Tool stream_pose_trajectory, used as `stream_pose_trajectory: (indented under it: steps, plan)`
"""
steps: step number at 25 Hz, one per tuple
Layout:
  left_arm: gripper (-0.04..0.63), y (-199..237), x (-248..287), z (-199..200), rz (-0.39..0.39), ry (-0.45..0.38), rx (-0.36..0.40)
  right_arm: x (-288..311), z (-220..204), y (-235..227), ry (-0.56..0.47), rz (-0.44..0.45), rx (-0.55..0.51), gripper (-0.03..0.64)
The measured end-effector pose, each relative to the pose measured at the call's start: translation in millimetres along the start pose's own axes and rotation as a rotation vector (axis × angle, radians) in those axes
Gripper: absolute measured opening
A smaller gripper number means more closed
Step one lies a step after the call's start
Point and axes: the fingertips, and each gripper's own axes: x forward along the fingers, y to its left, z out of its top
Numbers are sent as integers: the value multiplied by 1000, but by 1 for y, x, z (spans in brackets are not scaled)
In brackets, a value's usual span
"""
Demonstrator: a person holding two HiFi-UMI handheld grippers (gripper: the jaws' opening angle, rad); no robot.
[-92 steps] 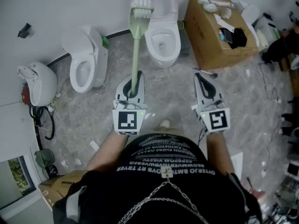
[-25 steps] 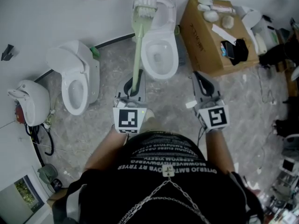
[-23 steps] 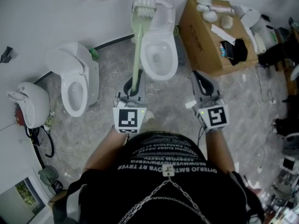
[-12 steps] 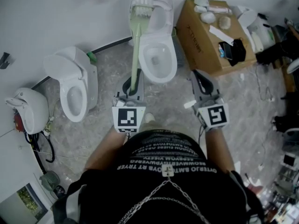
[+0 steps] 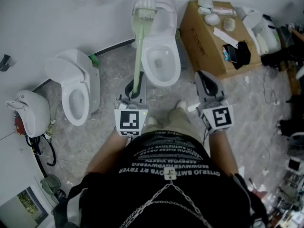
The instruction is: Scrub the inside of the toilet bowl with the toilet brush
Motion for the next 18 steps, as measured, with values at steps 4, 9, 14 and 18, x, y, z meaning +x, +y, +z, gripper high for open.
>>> stream_pose_trajectory:
  steps: [4, 9, 14, 18]
  plan:
    - [2, -1, 11, -2, 10, 21, -12, 13, 2, -9, -6, 26, 5, -9]
    - [2, 2, 29, -4, 37, 49, -18, 33, -4, -23, 7, 68, 11, -9]
    - [2, -3, 59, -10, 42, 80, -41, 54, -4, -47, 11, 109, -4, -9]
    - [2, -13, 86, -14, 47, 117, -64, 69, -5, -73, 1, 130, -3, -9]
